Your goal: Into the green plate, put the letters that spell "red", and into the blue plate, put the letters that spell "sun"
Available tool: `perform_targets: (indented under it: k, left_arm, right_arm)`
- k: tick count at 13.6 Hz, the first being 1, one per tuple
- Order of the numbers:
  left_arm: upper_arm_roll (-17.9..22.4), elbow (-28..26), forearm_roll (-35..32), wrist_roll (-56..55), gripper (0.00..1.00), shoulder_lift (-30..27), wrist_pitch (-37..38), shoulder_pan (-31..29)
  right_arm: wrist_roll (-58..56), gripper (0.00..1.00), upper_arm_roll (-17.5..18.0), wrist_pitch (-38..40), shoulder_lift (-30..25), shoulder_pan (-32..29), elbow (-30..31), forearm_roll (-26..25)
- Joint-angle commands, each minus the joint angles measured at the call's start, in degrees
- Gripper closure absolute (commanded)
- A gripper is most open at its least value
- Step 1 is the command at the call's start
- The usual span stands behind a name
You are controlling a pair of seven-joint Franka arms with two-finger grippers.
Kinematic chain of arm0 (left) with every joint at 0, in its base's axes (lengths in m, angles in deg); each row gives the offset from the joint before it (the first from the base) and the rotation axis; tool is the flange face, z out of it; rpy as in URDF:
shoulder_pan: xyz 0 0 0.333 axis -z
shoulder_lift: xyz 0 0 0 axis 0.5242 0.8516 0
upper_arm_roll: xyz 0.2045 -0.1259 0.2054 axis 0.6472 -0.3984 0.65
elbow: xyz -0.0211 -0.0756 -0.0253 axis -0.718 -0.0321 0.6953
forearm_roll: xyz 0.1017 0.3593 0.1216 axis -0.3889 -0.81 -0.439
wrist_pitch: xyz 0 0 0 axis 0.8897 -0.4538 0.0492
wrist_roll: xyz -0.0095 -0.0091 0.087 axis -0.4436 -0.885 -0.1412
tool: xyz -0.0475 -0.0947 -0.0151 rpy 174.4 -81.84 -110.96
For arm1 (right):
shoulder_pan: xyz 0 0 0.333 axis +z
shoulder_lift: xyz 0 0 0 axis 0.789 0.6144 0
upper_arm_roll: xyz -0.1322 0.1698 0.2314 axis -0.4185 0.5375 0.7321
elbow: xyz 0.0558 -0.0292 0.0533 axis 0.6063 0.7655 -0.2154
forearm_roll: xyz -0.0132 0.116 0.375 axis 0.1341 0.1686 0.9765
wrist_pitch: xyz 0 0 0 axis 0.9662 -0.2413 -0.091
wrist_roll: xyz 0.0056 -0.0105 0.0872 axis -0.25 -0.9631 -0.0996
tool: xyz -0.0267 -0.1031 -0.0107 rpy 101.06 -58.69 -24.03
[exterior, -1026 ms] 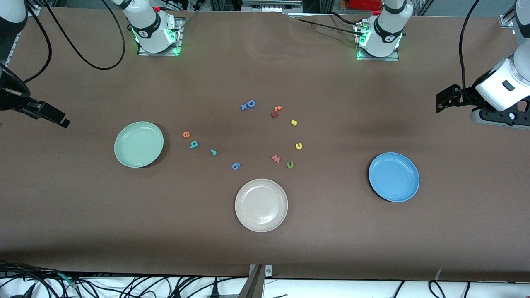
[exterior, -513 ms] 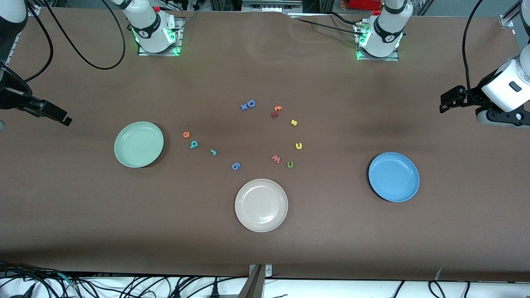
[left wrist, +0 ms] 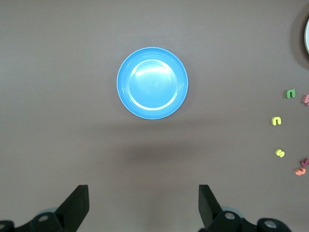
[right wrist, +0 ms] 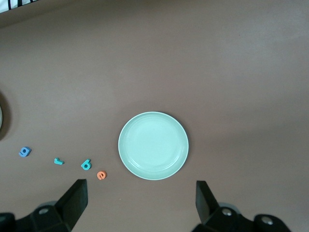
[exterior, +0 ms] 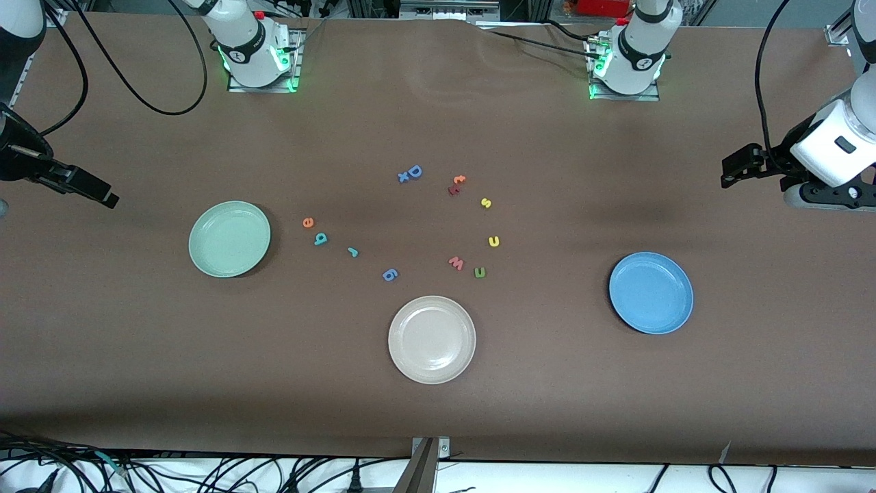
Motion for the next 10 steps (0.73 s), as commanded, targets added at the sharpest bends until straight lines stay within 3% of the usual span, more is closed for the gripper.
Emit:
perform_targets:
  k: [1, 10]
  left_arm:
    - [0.0, 0.1, -1.1, -0.8, 0.00, -0.4, 1.4, 0.2]
    - [-0.1, 0.1, 0.1, -2.6, 0.00, -0.6, 3.1, -0.2]
  right_arm:
    - [-0.7, 0.01, -0.5, 0.6, -0.6, 0.4, 0.0, 1.1]
    - [-0.1, 0.01, -0.2, 0.5, -0.6, 0.4, 0.0, 1.2]
